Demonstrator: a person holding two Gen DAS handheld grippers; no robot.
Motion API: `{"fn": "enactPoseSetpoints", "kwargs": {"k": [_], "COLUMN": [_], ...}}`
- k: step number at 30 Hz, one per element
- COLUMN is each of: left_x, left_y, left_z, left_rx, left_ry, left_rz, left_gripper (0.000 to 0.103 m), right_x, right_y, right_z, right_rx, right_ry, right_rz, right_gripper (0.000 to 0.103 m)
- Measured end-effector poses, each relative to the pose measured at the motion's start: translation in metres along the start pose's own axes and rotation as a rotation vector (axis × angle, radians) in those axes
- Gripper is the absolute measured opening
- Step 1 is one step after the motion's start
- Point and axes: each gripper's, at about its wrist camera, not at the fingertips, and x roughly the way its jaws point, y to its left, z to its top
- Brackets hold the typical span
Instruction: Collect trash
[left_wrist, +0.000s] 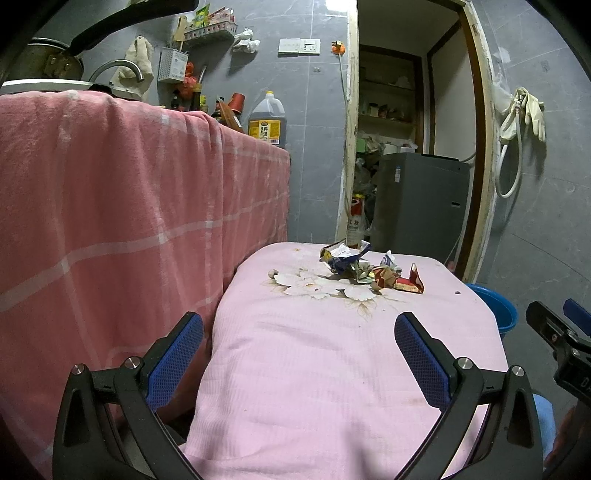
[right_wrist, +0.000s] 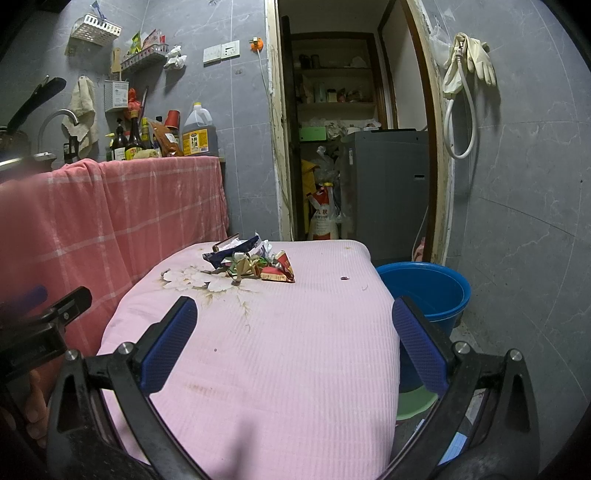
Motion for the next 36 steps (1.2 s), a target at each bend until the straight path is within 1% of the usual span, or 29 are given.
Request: {"fn": "enactPoseSetpoints", "kwargs": {"k": [36], "left_x": [-0.0022], "left_y": [-0.0013], "left_z": [-0.0022], "left_rx": [0.002], "left_ry": [-0.004], "left_rz": [-0.002], "left_gripper": [0.102], "right_x": [-0.0007], "right_y": [-0.0005], "right_z": [-0.0004], "right_rx": [0.0], "right_ry": [0.003], "right_rz": [0.0], "right_gripper": [0.103]}}
